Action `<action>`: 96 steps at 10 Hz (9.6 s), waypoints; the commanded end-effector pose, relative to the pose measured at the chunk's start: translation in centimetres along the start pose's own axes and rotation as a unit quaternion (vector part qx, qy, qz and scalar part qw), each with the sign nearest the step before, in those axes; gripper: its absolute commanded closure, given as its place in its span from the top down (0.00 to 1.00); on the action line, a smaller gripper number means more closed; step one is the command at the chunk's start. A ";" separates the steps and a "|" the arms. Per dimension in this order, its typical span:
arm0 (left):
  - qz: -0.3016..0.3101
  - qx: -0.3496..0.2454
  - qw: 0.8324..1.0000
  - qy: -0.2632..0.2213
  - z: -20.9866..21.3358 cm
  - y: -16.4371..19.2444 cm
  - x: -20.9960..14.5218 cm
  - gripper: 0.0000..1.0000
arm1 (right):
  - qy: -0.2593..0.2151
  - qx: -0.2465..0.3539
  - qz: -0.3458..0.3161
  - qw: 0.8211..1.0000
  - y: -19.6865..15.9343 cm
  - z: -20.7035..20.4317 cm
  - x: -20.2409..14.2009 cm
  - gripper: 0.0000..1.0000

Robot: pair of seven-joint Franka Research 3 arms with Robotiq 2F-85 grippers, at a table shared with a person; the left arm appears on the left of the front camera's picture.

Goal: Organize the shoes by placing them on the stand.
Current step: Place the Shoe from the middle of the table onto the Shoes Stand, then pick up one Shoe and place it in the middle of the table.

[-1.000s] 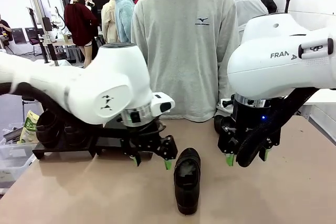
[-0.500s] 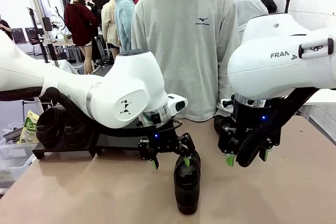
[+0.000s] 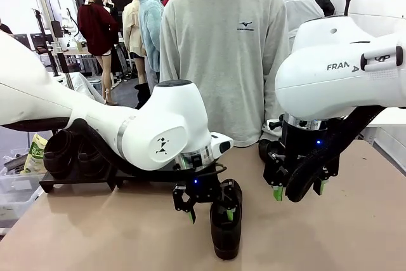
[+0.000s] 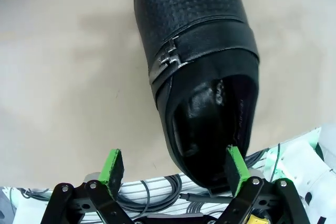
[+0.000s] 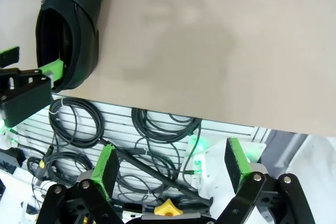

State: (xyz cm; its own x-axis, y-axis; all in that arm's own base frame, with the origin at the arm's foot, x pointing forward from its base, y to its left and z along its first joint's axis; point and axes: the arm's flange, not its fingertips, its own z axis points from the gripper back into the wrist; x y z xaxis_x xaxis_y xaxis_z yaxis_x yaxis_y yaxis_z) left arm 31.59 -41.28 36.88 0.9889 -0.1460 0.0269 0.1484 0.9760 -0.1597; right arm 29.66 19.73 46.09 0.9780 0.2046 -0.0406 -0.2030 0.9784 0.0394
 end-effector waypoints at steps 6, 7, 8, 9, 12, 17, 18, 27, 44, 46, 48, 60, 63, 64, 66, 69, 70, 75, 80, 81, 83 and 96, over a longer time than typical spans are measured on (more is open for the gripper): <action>0.013 0.014 1.000 -0.018 -2.2 0.1 1.3 0.52 | 0.005 -0.008 0.008 1.000 -0.1 0.4 0.2 1.00; 0.012 0.012 1.000 -0.021 -2.0 0.1 1.2 0.34 | 0.005 -0.008 0.008 1.000 -0.1 0.4 0.2 1.00; 0.008 0.003 1.000 -0.027 -1.7 0.0 1.2 0.15 | 0.005 -0.008 0.008 1.000 -0.1 0.4 0.2 1.00; 0.006 0.002 1.000 -0.029 -1.5 0.0 1.2 0.00 | 0.005 -0.008 0.008 1.000 -0.1 0.4 0.2 1.00; 0.004 -0.003 1.000 -0.029 -1.3 0.1 1.1 0.00 | 0.005 -0.008 0.008 1.000 -0.1 0.4 0.2 1.00; -0.004 -0.017 0.999 -0.036 1.4 0.6 0.1 0.00 | 0.005 -0.008 0.008 1.000 -0.1 0.4 0.2 1.00; -0.011 -0.034 0.998 -0.056 3.9 0.8 -0.7 0.00 | 0.005 -0.008 0.008 1.000 -0.1 0.4 0.2 1.00; 0.026 -0.020 0.984 -0.173 12.9 8.3 -1.8 0.00 | 0.005 -0.008 0.008 1.000 -0.1 0.4 0.2 1.00; 0.073 0.043 0.961 -0.263 12.8 25.1 11.1 0.00 | 0.005 -0.008 0.008 1.000 -0.1 0.4 0.2 1.00; 0.069 0.041 0.965 -0.250 12.7 25.4 11.8 0.00 | 0.005 -0.008 0.008 1.000 -0.1 0.4 0.2 1.00; 0.084 0.041 0.964 -0.248 12.6 26.0 12.4 0.00 | 0.005 -0.008 0.008 1.000 -0.1 0.4 0.2 1.00; 0.092 0.017 0.974 -0.206 10.2 27.8 14.9 0.63 | 0.005 -0.008 0.008 1.000 -0.1 0.4 0.2 1.00; 0.092 0.029 0.974 -0.204 10.6 27.9 14.9 1.00 | 0.005 -0.008 0.008 1.000 -0.1 0.4 0.2 1.00; 0.092 0.027 0.975 -0.199 10.8 27.9 15.0 1.00 | 0.005 -0.008 0.008 1.000 -0.1 0.4 0.2 1.00; 0.095 0.025 0.977 -0.191 10.8 28.0 15.0 1.00 | 0.005 -0.008 0.008 1.000 -0.1 0.4 0.2 1.00; 0.102 0.030 0.974 -0.198 10.4 27.9 14.7 1.00 | 0.005 -0.008 0.008 1.000 -0.1 0.4 0.2 1.00; 0.102 0.030 0.974 -0.198 10.4 27.9 14.7 1.00 | 0.005 -0.008 0.008 1.000 -0.1 0.4 0.2 1.00; 0.102 0.030 0.974 -0.198 10.4 27.9 14.7 1.00 | 0.005 -0.008 0.008 1.000 -0.1 0.4 0.2 1.00; 0.078 0.065 0.963 -0.248 13.8 27.0 12.4 1.00 | 0.005 -0.008 0.008 1.000 -0.1 0.4 0.2 1.00; 0.066 0.059 0.953 -0.288 16.9 26.9 10.5 1.00 | 0.005 -0.008 0.008 1.000 -0.1 0.4 0.2 1.00; 0.091 0.020 0.977 -0.191 18.1 26.2 7.5 1.00 | 0.005 -0.008 0.008 1.000 -0.1 0.4 0.2 1.00; -0.040 -0.023 0.999 -0.019 12.0 12.8 -2.3 1.00 | -0.020 0.032 -0.013 0.999 -4.3 2.5 6.3 1.00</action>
State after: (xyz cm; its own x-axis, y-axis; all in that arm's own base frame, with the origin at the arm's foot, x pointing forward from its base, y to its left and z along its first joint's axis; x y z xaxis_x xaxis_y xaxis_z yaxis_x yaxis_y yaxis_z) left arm 32.03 -26.72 47.00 0.9802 -0.1865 0.0666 0.1956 0.9648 -0.1759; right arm 33.22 17.84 47.76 0.9849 0.1718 -0.0194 -0.1698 0.9822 0.0806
